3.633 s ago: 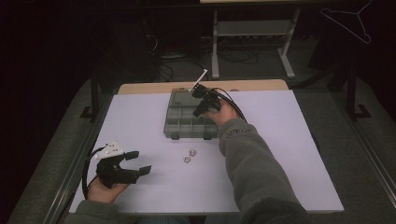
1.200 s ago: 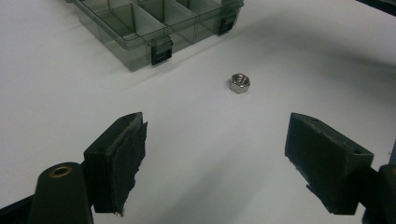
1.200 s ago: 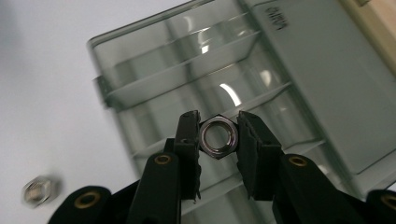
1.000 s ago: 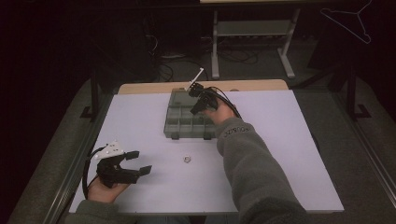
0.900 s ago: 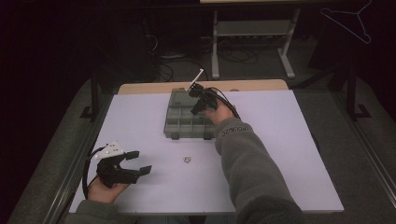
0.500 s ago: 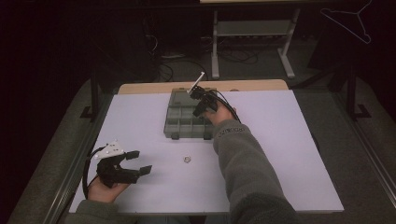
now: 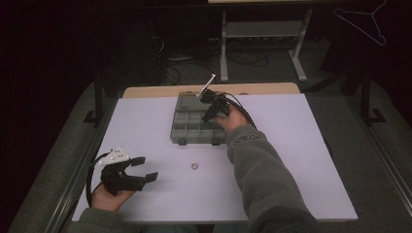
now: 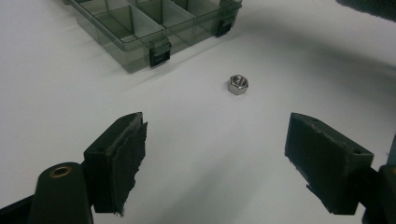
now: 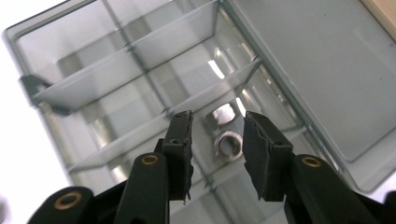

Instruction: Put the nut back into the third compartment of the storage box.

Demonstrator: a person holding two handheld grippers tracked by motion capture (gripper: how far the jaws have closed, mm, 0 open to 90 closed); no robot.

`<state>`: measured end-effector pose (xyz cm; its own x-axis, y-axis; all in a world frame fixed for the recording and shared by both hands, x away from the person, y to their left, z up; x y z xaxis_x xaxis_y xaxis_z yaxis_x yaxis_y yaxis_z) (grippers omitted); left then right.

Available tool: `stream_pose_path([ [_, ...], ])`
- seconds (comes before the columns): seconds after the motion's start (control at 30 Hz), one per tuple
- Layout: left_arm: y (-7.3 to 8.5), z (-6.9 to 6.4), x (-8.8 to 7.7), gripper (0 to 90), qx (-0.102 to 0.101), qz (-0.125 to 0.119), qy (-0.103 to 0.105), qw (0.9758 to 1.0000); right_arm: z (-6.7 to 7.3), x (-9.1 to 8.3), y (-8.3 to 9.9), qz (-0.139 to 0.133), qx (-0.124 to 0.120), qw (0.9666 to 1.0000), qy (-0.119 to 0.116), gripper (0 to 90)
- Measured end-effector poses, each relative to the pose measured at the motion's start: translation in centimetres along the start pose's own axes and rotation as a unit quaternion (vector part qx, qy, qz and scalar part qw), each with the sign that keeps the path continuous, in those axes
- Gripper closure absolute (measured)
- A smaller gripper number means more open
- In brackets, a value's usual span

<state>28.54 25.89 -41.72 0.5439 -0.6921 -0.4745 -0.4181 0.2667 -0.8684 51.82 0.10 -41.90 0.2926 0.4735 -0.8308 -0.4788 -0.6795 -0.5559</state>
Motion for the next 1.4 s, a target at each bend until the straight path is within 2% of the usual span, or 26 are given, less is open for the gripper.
stream_pose_path([
  [0.07,0.0,0.0,0.0,19.7,0.000,0.001,0.000,1.0000,0.3,-0.6,0.3,-0.005,-0.005,1.0000,0.000,61.3],
  [0.4,0.0,-0.1,0.0,19.7,-0.002,0.006,-0.002,1.0000,2.9,-2.7,1.7,-0.028,-0.028,0.9986,-0.034,59.5],
  [0.47,0.0,-0.1,0.0,19.7,0.000,0.006,-0.002,1.0000,4.1,-3.2,2.1,-0.035,-0.038,0.9977,-0.044,58.9],
  [0.5,0.1,-0.1,0.0,19.7,-0.001,0.006,-0.002,1.0000,4.1,-3.2,2.1,-0.035,-0.038,0.9977,-0.044,58.9],
  [0.53,0.1,-0.1,0.0,19.7,-0.001,0.006,-0.002,1.0000,5.1,-3.5,2.4,-0.036,-0.047,0.9970,-0.051,58.8],
  [0.6,0.1,-0.1,0.0,19.7,0.000,0.006,-0.002,1.0000,6.2,-3.7,2.7,-0.033,-0.060,0.9961,-0.055,58.5],
  [0.63,0.1,-0.1,0.0,19.7,0.000,0.006,-0.002,1.0000,6.2,-3.7,2.7,-0.033,-0.060,0.9961,-0.055,58.5],
  [0.83,0.1,-0.1,0.0,19.7,0.001,0.007,-0.004,1.0000,9.6,-3.6,3.9,-0.024,-0.087,0.9929,-0.077,57.5],
  [0.97,0.1,-0.1,0.0,19.7,0.002,0.008,-0.003,1.0000,10.8,-3.3,4.5,-0.023,-0.092,0.9917,-0.087,56.9],
  [1.4,0.1,-0.1,0.0,19.7,0.000,0.006,-0.003,1.0000,12.8,-1.5,6.1,-0.008,-0.086,0.9906,-0.105,55.5],
])
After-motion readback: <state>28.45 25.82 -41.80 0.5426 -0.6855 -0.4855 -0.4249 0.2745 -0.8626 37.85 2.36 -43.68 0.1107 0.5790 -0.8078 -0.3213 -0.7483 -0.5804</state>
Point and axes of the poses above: each handheld gripper's, and its own axes: x roughly forward along the jaws, y roughly out of its underside, z roughly to its left, the point moved 4 cm from there along x, roughly forward along the jaws, and after that the axes turned 6 degrees about -z, right-handed, at the moved point
